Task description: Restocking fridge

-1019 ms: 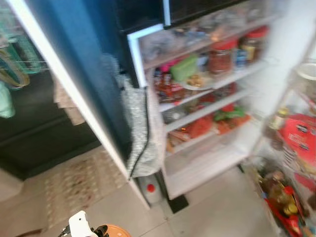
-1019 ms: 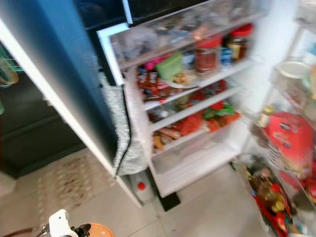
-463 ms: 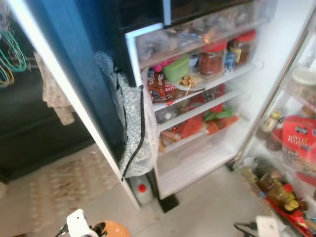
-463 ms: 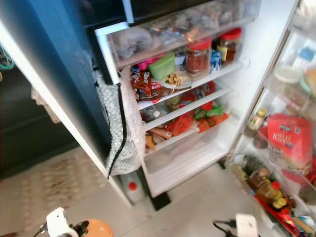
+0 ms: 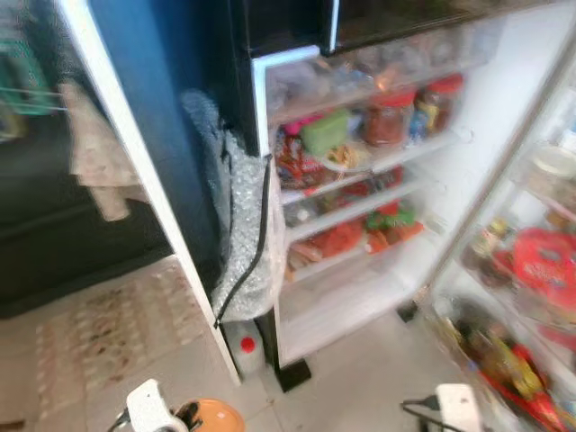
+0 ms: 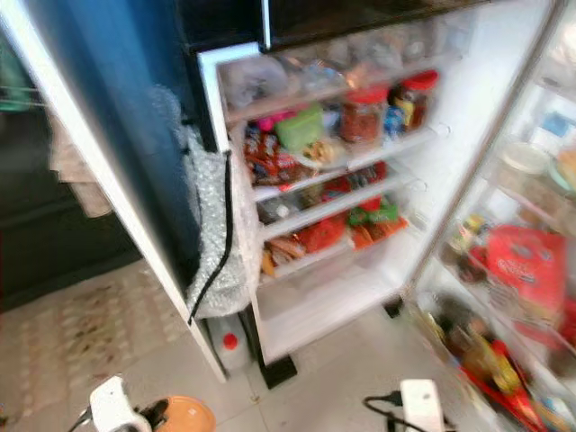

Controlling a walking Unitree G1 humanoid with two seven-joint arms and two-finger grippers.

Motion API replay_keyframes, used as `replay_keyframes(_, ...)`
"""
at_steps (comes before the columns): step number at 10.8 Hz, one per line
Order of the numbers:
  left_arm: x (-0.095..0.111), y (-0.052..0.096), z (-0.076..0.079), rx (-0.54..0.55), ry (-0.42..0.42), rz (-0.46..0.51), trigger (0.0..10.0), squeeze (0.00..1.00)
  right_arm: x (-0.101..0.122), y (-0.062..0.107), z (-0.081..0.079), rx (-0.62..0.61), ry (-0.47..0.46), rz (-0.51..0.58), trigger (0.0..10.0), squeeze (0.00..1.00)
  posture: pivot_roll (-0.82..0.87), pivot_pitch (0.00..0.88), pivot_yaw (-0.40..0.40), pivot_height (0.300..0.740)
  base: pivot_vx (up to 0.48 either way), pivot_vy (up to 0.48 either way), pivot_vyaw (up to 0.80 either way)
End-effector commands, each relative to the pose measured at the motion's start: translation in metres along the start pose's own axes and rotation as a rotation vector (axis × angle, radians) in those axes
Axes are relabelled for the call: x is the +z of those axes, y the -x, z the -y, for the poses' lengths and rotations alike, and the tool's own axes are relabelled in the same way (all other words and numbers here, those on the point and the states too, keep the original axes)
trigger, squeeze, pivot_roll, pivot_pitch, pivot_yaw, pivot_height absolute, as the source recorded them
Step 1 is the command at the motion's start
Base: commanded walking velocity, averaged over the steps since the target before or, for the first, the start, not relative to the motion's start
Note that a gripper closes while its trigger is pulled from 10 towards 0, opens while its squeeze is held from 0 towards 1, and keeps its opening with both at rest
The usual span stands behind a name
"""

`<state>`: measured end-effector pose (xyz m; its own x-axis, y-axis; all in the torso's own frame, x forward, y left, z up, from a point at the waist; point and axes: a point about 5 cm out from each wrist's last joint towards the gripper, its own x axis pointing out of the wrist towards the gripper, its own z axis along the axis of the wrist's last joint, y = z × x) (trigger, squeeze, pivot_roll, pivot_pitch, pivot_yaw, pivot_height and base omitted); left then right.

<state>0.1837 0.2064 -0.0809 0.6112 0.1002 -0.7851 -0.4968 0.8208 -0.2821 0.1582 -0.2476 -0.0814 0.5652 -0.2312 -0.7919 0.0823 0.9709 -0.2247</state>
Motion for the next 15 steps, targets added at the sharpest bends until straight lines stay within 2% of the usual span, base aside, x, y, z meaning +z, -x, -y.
replay_keyframes(1, -0.016, 0.003, -0.006, 0.019, -0.006, -0.064, 10.0, 0.00, -0.002, 0.000, 0.003, -0.011, -0.028, -0.011, 10.0, 0.00, -0.06, 0.000, 0.034, 0.740, 0.000, -0.454, 0.00)
replay_keyframes(3, -0.013, 0.002, -0.003, 0.003, -0.032, -0.066, 10.0, 0.00, -0.018, 0.004, 0.003, -0.016, -0.070, -0.054, 10.0, 0.00, -0.07, 0.000, 0.064, 0.740, 0.000, -0.454, 0.00)
replay_keyframes(5, -0.009, 0.001, -0.002, 0.000, -0.035, -0.060, 10.0, 0.00, -0.023, 0.006, 0.002, -0.014, -0.072, -0.068, 10.0, 0.00, -0.07, 0.000, 0.070, 0.740, 0.000, -0.439, 0.00)
replay_keyframes(12, -0.007, 0.001, -0.001, 0.007, -0.022, -0.054, 10.0, 0.00, -0.024, 0.005, -0.003, -0.010, -0.092, -0.088, 10.0, 0.00, -0.06, 0.016, 0.072, 0.740, 0.000, -0.400, 0.00)
replay_keyframes(15, 0.007, -0.003, 0.009, -0.035, -0.034, 0.002, 10.0, 0.00, -0.024, 0.005, -0.002, -0.015, -0.106, -0.089, 10.0, 0.00, -0.07, 0.019, 0.075, 0.740, 0.000, 0.000, 0.00)
